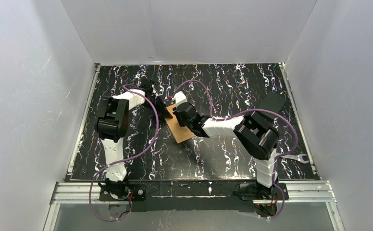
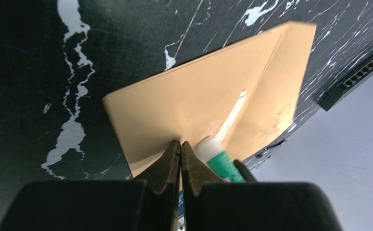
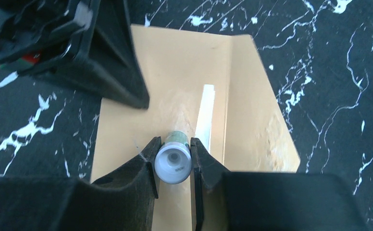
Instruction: Place the letter into the envelope and seal it
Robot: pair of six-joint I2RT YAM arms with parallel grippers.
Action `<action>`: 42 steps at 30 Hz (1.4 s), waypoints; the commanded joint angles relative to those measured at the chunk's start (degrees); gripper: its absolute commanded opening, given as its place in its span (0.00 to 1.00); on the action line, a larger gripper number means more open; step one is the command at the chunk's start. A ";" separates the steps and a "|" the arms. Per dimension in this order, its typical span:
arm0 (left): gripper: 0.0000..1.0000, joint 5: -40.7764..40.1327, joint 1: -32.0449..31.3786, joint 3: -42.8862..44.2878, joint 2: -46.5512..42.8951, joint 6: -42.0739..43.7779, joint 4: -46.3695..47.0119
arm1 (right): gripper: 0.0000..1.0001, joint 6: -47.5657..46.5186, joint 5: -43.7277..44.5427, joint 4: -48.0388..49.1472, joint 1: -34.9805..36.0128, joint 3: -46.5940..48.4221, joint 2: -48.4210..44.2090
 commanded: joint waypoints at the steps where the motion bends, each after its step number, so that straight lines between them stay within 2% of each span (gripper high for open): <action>1: 0.00 -10.06 -0.53 -1.34 2.32 -6.24 1.54 | 0.01 -0.46 -3.38 -13.88 0.10 -3.16 -2.50; 6: 0.00 -14.16 -0.79 -1.69 2.61 -9.99 1.53 | 0.01 -1.76 -6.20 -17.08 0.18 -3.69 -4.25; 15: 0.00 -15.56 -1.37 -2.45 3.53 -11.06 1.45 | 0.01 -2.66 -12.24 -16.54 0.19 -5.48 -5.95; 24: 0.00 -13.91 -1.54 -0.97 4.02 -5.62 -0.24 | 0.01 -0.23 0.33 -14.76 -0.53 0.97 1.70; 32: 0.00 -12.73 -1.55 0.89 5.33 -2.90 -1.71 | 0.01 0.84 3.16 -14.04 -0.95 5.85 4.69; 35: 0.00 -13.27 -1.55 1.43 5.36 -3.76 -1.75 | 0.01 1.01 0.44 -15.40 -1.04 4.68 2.62; 42: 0.00 -16.83 -1.53 2.27 5.86 -7.68 -1.54 | 0.01 -1.55 -12.33 -16.23 -0.53 -2.15 -4.43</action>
